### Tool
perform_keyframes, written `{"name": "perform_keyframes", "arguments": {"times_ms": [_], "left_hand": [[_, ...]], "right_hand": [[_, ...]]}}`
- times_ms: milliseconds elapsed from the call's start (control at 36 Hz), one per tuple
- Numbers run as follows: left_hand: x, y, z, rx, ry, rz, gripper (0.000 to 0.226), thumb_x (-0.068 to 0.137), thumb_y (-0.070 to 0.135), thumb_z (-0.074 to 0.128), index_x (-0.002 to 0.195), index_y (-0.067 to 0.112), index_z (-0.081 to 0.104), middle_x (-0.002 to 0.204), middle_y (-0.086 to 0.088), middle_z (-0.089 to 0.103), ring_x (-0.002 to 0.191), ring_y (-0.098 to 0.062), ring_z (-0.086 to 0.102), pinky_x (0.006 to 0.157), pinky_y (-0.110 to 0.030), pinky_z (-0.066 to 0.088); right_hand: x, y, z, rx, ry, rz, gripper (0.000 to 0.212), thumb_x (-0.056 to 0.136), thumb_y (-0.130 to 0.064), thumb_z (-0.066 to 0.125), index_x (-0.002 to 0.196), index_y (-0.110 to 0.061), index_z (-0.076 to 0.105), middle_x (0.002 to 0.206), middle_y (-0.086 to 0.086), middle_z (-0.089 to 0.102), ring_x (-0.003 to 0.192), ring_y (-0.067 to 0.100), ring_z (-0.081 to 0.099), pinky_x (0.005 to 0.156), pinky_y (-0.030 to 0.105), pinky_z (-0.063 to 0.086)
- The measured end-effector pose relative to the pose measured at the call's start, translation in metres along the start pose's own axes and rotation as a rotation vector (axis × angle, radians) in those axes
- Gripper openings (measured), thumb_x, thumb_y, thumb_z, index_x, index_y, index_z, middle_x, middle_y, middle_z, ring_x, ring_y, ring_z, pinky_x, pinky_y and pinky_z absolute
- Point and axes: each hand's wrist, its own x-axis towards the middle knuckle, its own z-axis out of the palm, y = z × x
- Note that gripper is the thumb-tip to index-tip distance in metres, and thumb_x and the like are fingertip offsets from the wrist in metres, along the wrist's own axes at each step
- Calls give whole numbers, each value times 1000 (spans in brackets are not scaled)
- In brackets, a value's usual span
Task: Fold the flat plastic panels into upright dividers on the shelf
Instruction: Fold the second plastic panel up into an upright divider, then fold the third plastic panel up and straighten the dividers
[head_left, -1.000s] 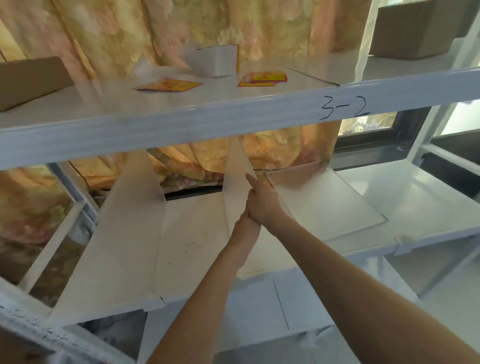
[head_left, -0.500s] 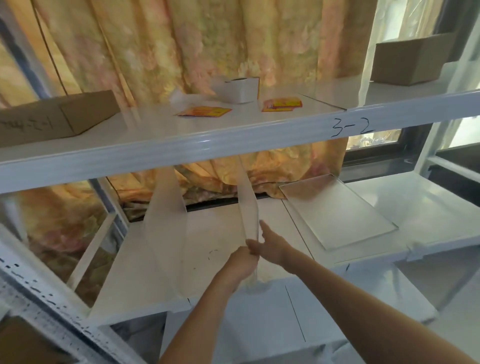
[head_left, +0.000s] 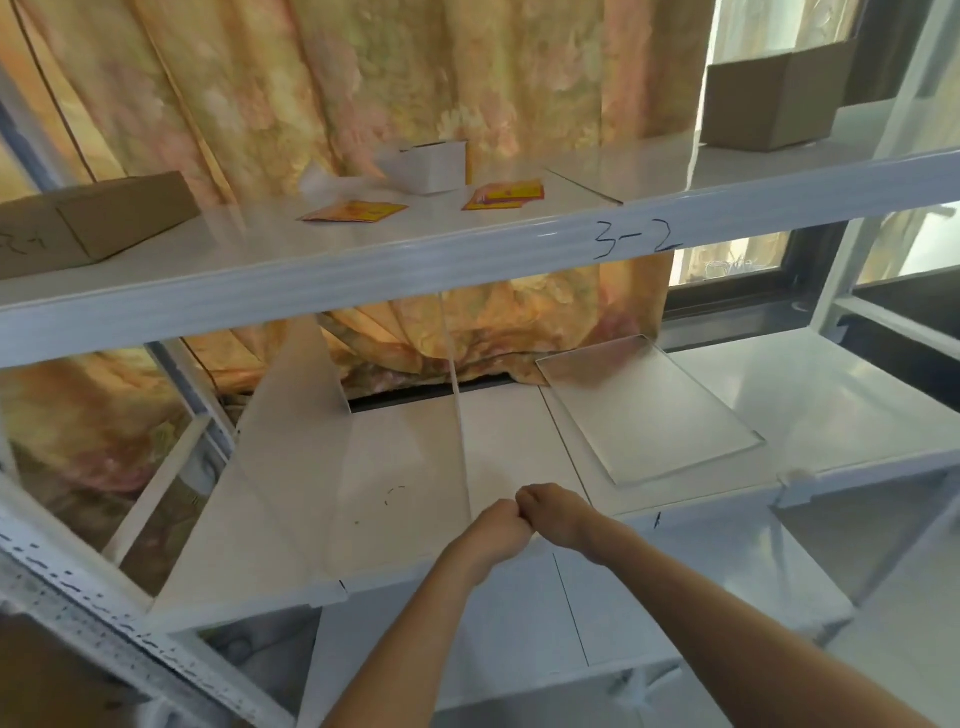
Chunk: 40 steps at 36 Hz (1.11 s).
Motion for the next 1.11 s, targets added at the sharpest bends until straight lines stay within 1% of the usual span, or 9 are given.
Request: {"name": "perform_keyframes", "arguments": {"times_ms": [139, 278, 500, 611, 694, 778, 833, 917, 1111], "left_hand": [[10, 21, 35, -14, 12, -24, 35, 96, 21, 38, 119, 2, 57, 88, -8, 55, 72, -16, 45, 62, -27, 34], [19, 37, 72, -88, 29, -9, 35, 96, 20, 36, 119, 8, 58, 111, -10, 62, 95, -23, 57, 76, -31, 42], [34, 39, 90, -119, 32, 13, 31, 95, 18, 33, 95, 8, 62, 93, -8, 58, 81, -19, 49, 69, -28, 36], [52, 36, 91, -118, 72, 46, 19, 93, 18, 38, 85, 22, 55, 91, -4, 56, 81, -16, 50, 70, -26, 36], [70, 43, 100, -92, 116, 57, 18, 90, 20, 40, 79, 25, 53, 89, -3, 56, 80, -17, 52, 69, -26, 36], [82, 64, 124, -35, 96, 65, 27, 94, 26, 42, 110, 22, 64, 114, -6, 63, 105, -22, 58, 84, -26, 42], [83, 74, 135, 35, 67, 79, 37, 96, 25, 43, 130, 17, 55, 133, -8, 57, 120, -26, 53, 97, -29, 42], [91, 87, 148, 96, 74, 78, 40, 96, 24, 43, 135, 16, 51, 139, -10, 52, 125, -26, 50, 102, -30, 39], [126, 99, 193, 123, 293, 69, 42, 97, 25, 44, 138, 13, 47, 143, -6, 48, 129, -23, 46, 106, -28, 35]], "right_hand": [[-1, 42, -18, 10, -31, 3, 27, 101, -27, 32, 87, -17, 53, 79, -1, 52, 86, 20, 49, 83, 34, 42], [0, 84, -26, 67, -23, 26, 33, 100, -28, 36, 70, -26, 50, 71, -7, 50, 81, 20, 51, 76, 32, 44], [4, 110, -40, -146, -57, 34, 36, 102, -27, 34, 67, -31, 40, 72, -10, 46, 84, 19, 48, 78, 29, 39], [0, 129, -51, -147, 2, 41, 27, 102, -19, 31, 77, -17, 41, 98, 16, 56, 86, 26, 49, 74, 29, 32], [-5, 153, -60, -225, -5, 32, 26, 103, -25, 33, 102, -8, 53, 119, 20, 59, 106, 35, 56, 78, 34, 36], [-9, 189, -77, -258, 18, 68, 41, 102, -35, 35, 126, -9, 56, 130, 17, 59, 119, 36, 53, 95, 36, 40], [-7, 207, -88, -269, 23, 98, 40, 102, -33, 36, 129, -10, 55, 131, 16, 59, 121, 36, 52, 97, 36, 40], [6, 231, -106, -271, 62, 100, 39, 102, -30, 38, 131, -10, 55, 132, 15, 60, 122, 34, 53, 99, 35, 40], [41, 293, -133, -308, 57, -33, 41, 101, -28, 38, 138, -16, 50, 138, 11, 56, 127, 30, 50, 103, 34, 39]]}}
